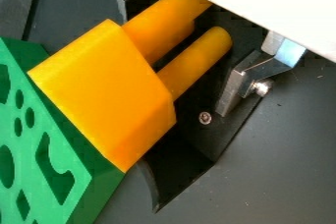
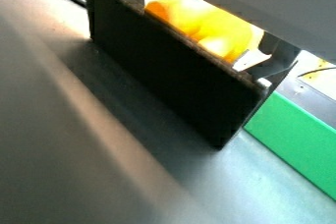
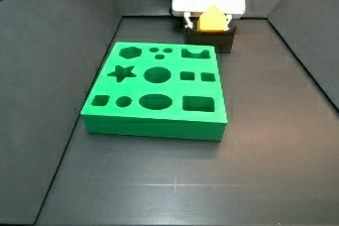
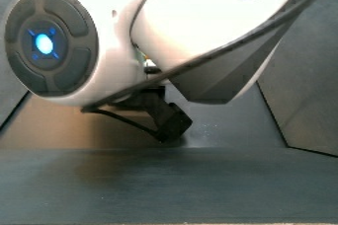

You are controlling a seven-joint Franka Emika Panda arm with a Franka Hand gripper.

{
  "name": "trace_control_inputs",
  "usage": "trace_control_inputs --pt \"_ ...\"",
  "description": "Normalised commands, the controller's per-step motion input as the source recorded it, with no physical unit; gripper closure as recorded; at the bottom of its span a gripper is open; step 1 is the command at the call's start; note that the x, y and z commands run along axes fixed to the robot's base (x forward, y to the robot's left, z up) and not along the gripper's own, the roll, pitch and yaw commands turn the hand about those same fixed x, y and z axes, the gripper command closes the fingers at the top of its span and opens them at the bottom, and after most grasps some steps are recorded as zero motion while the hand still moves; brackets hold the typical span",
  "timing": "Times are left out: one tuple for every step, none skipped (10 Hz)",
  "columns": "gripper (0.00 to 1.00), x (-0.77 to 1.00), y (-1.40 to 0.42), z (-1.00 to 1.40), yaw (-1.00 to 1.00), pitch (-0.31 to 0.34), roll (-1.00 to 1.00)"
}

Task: Pick up the 3 prong object. Move up. Place the 3 prong object on the fixture. Regrasp the 3 prong object. Move to above the board. Insert the 3 prong object.
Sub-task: Regrasp the 3 prong object.

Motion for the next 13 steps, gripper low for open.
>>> trace_control_inputs --pt "0.0 0.0 0.0 1.0 -0.01 -0.028 -0.04" --pt "0.0 -0.02 0.0 1.0 0.01 -0.032 -0.02" --pt "0.0 -0.03 0.0 1.0 0.02 -0.04 -0.01" --pt "0.0 -0.05 -0.01 1.0 0.03 -0.047 0.0" --pt "0.0 -0.06 0.0 0.92 0.04 -0.047 0.0" --pt "0.0 -0.05 0.0 0.67 0.05 -0.044 0.0" --pt "0.0 -0.05 0.0 0.49 0.05 -0.04 -0.01" --pt "0.0 -0.04 0.0 0.23 0.06 -0.033 -0.02" --pt "0.0 -0.11 -0.89 1.0 0.03 0.03 1.0" --pt "0.0 -0.11 -0.95 1.0 0.03 0.03 1.0" --pt "0.0 -0.14 -0.97 1.0 0.03 0.02 1.0" --pt "0.0 -0.15 -1.0 1.0 0.03 0.014 1.0" --pt "0.0 -0.13 -0.91 0.88 0.03 0.011 1.0"
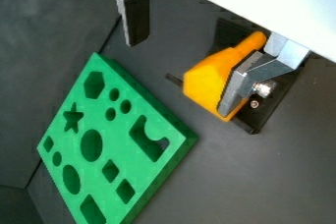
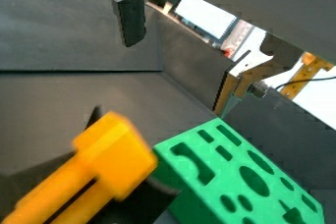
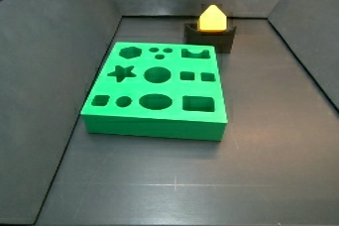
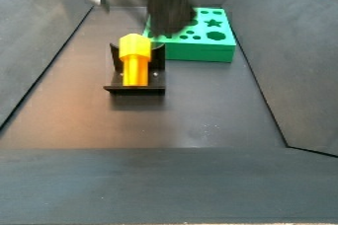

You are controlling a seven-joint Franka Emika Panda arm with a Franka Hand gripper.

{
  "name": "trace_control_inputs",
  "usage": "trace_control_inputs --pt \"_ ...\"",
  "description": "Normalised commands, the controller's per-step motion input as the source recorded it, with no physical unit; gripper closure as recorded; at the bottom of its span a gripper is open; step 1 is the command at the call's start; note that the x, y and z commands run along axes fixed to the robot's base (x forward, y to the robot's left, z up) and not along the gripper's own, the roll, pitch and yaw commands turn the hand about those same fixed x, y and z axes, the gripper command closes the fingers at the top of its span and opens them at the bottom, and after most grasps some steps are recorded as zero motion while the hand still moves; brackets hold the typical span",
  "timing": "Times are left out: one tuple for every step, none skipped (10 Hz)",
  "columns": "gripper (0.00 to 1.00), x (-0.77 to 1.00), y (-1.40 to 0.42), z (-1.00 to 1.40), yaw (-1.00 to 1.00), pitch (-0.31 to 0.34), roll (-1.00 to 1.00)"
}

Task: Pick up the 3 prong object. Move up. Place the 3 prong object on the fixture. Regrasp the 3 prong object. Move to above the board. Insert the 3 prong object.
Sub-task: Regrasp the 3 prong object.

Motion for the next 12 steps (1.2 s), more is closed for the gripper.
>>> trace_control_inputs --pt "0.0 -0.08 -0.68 0.58 0.03 0.009 1.0" --pt "0.0 -0.04 -0.42 0.25 0.03 0.008 1.0" --pt "0.0 -0.02 -0.22 0.04 0.03 0.006 1.0" --pt "0.0 -0.01 -0.09 0.01 0.03 0.006 1.0" --pt "0.0 -0.01 -0.01 0.04 0.03 0.008 1.0" --pt "0.0 -0.01 -0.04 0.02 0.03 0.003 1.0" --pt "0.0 -0.01 -0.04 0.01 0.03 -0.001 1.0" --pt "0.0 -0.02 -0.03 0.01 0.03 -0.004 1.0" --pt "0.0 -0.02 -0.02 0.0 0.03 -0.009 1.0" --pt "0.0 -0.02 -0.02 0.0 0.03 -0.012 1.0" --pt "0.0 -0.02 -0.02 0.0 0.04 -0.013 1.0" --pt "0.0 -0.01 -0.02 0.01 0.04 -0.011 1.0"
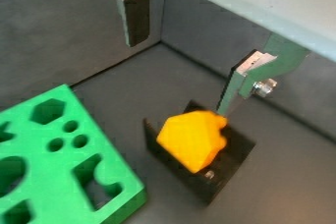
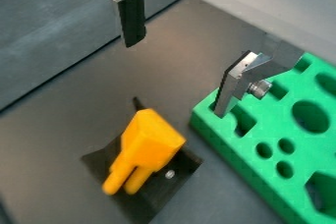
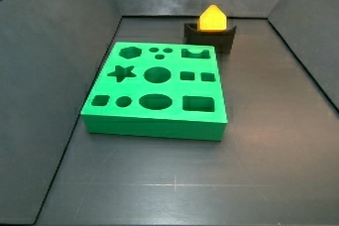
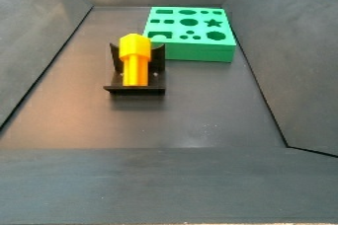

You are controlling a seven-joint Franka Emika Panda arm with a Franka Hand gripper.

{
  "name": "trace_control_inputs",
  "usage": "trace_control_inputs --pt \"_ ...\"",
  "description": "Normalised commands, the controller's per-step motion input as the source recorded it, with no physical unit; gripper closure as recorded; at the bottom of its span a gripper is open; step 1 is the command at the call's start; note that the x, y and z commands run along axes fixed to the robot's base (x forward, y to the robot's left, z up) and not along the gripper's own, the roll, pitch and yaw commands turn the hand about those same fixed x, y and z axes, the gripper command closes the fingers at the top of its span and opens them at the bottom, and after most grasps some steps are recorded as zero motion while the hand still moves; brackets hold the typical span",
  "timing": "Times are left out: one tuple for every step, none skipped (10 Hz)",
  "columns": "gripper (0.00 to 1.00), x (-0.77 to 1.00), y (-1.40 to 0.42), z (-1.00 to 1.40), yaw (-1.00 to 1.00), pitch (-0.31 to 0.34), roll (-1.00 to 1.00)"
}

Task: Pick up the 3 prong object. Move up. Place the 3 prong object on the fixture. Regrasp the 3 prong object. Move to above the board. Insert the 3 prong object.
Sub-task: Regrasp the 3 prong object.

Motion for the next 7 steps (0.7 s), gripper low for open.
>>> trace_control_inputs --pt "0.0 -0.01 -0.02 0.01 0.04 -0.006 1.0" --pt "0.0 0.01 -0.02 0.0 0.04 -0.001 1.0" --pt "0.0 0.02 -0.03 -0.01 0.04 0.004 1.0" --pt "0.0 0.04 -0.02 -0.01 0.04 0.014 1.0" --pt "0.0 0.05 -0.03 -0.02 0.04 0.024 1.0" --pt "0.0 0.07 -0.03 -0.01 0.05 0.04 1.0" --pt "0.0 0.08 -0.03 -0.02 0.05 0.055 1.0"
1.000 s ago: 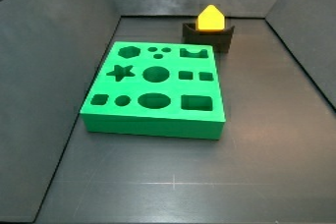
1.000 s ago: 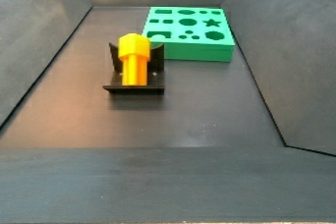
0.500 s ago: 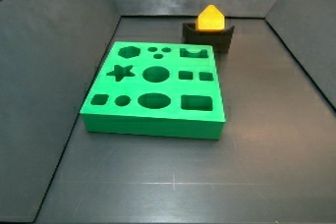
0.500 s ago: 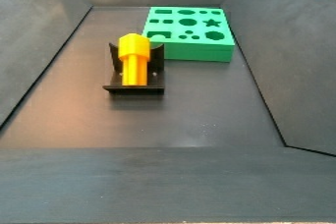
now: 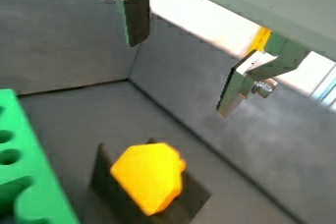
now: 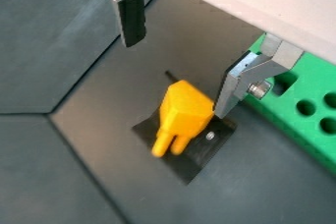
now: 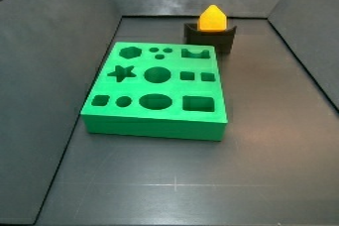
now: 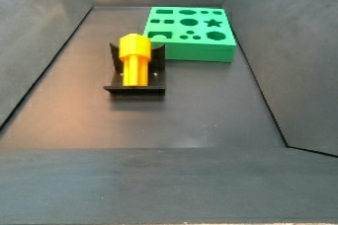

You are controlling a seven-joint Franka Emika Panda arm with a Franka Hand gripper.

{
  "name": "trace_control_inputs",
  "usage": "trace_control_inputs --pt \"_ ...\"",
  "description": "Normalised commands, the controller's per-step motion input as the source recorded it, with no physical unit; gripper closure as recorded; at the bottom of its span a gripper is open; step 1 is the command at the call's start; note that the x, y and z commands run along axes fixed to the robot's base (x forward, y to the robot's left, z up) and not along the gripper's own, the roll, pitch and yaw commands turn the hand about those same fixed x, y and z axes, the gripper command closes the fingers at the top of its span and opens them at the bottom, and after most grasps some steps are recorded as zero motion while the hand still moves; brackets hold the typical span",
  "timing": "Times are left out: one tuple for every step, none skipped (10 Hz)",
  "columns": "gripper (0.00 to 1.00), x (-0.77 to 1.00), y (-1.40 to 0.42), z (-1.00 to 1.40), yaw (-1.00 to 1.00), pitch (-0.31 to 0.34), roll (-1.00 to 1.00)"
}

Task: Pick up the 3 prong object. Move up. Place the 3 prong object on the fixture. Regrasp the 3 prong object. Move to above the board. Insert the 3 prong object.
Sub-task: Regrasp the 3 prong object.

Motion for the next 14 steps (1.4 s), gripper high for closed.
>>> trace_control_inputs --pt "0.0 0.1 -0.04 -0.02 0.06 0.083 1.0" --pt "0.0 0.11 -0.04 -0.02 0.08 0.108 1.0" --pt "0.0 0.11 -0.04 -0.02 0.09 0.136 1.0" --pt "0.0 0.11 -0.04 -0.02 0.12 0.164 1.0" --pt "0.0 0.11 -0.05 -0.03 0.15 0.167 0.81" --pt "0.0 0.12 -0.05 -0.03 0.16 0.158 0.63" --pt "0.0 0.12 -0.05 -0.03 0.18 0.14 0.4" --pt "0.0 0.12 -0.04 -0.02 0.19 0.126 0.31" --pt "0.0 0.1 -0.04 -0.01 0.2 0.086 0.21" --pt "0.0 0.04 0.07 -1.0 0.28 0.145 0.15" --pt "0.0 0.04 0.07 -1.0 0.27 0.122 0.14" --pt "0.0 0.05 0.06 -1.0 0.26 0.079 0.14" --pt "0.0 0.07 0.05 -1.0 0.24 0.021 0.14" --pt "0.0 0.09 0.05 -1.0 0.21 -0.009 0.13"
